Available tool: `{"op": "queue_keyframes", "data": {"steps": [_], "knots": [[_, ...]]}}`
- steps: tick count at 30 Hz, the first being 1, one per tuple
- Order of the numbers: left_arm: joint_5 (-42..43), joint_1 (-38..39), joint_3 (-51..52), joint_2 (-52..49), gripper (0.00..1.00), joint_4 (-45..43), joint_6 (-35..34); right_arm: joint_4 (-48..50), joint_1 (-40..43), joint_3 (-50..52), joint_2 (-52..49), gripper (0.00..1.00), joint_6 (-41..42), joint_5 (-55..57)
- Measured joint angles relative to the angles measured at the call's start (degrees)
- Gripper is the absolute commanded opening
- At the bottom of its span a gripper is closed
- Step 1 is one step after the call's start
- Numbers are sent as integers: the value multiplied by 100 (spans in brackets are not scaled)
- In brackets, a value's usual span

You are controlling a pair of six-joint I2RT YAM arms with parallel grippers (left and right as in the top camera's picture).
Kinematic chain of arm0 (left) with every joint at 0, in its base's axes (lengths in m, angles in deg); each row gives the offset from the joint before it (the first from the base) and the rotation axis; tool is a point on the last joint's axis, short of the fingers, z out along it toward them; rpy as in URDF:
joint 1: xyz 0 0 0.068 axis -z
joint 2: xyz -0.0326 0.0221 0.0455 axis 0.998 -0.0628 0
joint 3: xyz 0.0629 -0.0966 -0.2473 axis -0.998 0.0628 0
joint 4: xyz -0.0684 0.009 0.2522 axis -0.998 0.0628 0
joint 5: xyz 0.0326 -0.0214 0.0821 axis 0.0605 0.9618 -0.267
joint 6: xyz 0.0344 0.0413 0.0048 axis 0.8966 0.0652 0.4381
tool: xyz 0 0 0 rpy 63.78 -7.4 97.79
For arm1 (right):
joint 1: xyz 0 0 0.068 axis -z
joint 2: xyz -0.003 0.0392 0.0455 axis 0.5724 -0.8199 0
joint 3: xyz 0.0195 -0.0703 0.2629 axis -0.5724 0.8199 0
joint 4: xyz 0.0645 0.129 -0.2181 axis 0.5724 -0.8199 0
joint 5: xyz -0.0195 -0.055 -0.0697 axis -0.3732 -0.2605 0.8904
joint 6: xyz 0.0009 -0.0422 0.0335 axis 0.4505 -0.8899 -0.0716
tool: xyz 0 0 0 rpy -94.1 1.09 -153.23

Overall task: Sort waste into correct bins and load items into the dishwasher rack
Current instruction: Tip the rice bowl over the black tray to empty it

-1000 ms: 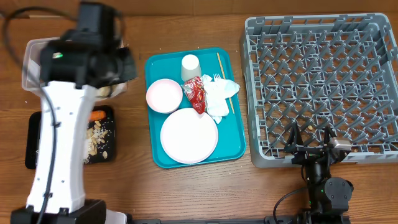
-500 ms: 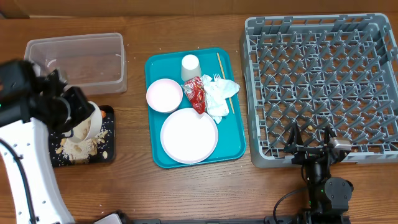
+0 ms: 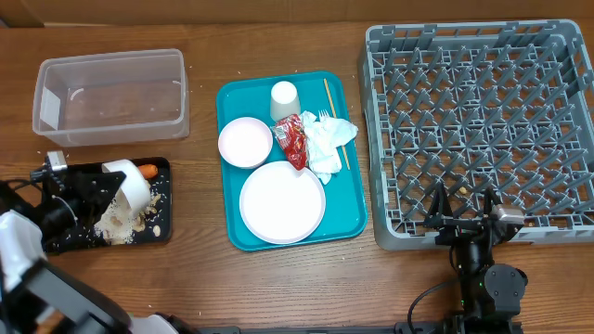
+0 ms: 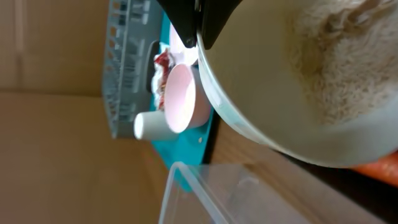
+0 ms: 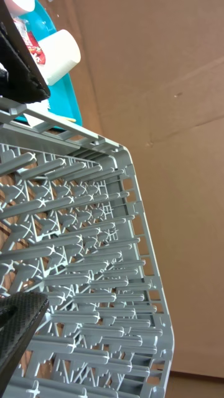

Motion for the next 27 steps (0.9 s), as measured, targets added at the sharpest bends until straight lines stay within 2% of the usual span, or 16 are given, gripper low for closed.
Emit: {"op": "queue_keyframes", "data": {"steps": [6,11,17,27], "knots": [[1204,-81,11,-1032,4,-184,302,4,0,0,0,100,-2,0],[1956,-81,31,-1285,4,-136,435,2,0,0,0,100,-2,0],[2310,-81,31,-1285,4,328,278,2,0,0,0,100,0,-2],[2542,-216,31,-1285,4,345,-391,2,0,0,0,100,-2,0]]}}
